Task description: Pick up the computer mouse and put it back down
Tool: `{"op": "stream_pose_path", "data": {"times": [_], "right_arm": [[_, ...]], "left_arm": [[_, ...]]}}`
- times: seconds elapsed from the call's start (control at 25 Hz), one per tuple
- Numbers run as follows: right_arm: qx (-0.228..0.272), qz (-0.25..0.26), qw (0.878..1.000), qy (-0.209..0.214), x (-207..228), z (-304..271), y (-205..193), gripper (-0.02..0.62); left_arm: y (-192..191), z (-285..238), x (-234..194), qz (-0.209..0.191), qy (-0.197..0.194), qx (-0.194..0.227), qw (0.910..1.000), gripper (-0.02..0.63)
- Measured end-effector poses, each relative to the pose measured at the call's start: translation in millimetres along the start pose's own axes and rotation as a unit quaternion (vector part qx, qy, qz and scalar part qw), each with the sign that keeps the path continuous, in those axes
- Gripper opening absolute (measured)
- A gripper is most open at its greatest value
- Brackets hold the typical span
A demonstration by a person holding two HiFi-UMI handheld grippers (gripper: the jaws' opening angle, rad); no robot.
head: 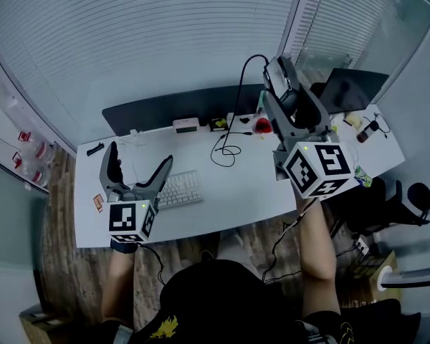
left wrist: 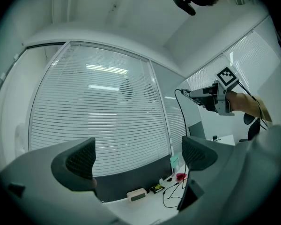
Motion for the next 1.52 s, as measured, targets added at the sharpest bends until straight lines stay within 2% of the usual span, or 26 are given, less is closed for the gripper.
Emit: {"op": "stream_pose_path", "data": {"times": [0.28, 0.56, 0.88, 1.2, 1.36, 1.52], "right_arm": [[-0.029, -0.002, 1.0, 0.002, 1, -4, -27, 0.298], [-0.077, 0.014, 0.997, 0.018, -3, -14, -74, 0.298], [-0.127, 0.002, 0.992, 0.028, 6, -24, -133, 0.298], [-0.172, -0.023, 0.984, 0.036, 8, -27, -191, 0.298], [-0.196, -0.019, 0.979, 0.044, 1, -21, -220, 0.298], [-0.225, -0.039, 0.972, 0.051, -7, -8, -256, 0.298]], "left_arm": [[-22, -9, 7, 0.004, -0.014, -0.018, 0.9997, 0.584], [-53, -26, 10, 0.026, -0.028, -0.044, 0.9983, 0.584], [-89, -37, 19, 0.017, -0.045, -0.07, 0.9964, 0.584], [-120, -48, 24, 0.044, -0.054, -0.095, 0.9931, 0.584], [-136, -51, 31, 0.029, -0.075, -0.099, 0.9919, 0.584], [-161, -48, 41, 0.014, -0.09, -0.114, 0.9893, 0.584]]}}
Point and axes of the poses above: the fingertips, and each gripper's own axes: z backward along the fingers, x to its right, y out of its top, the point moved 5 cm from there along z, backward along the fingers, and after that the axes turned 8 degrees about z, right-handed, at the moved point
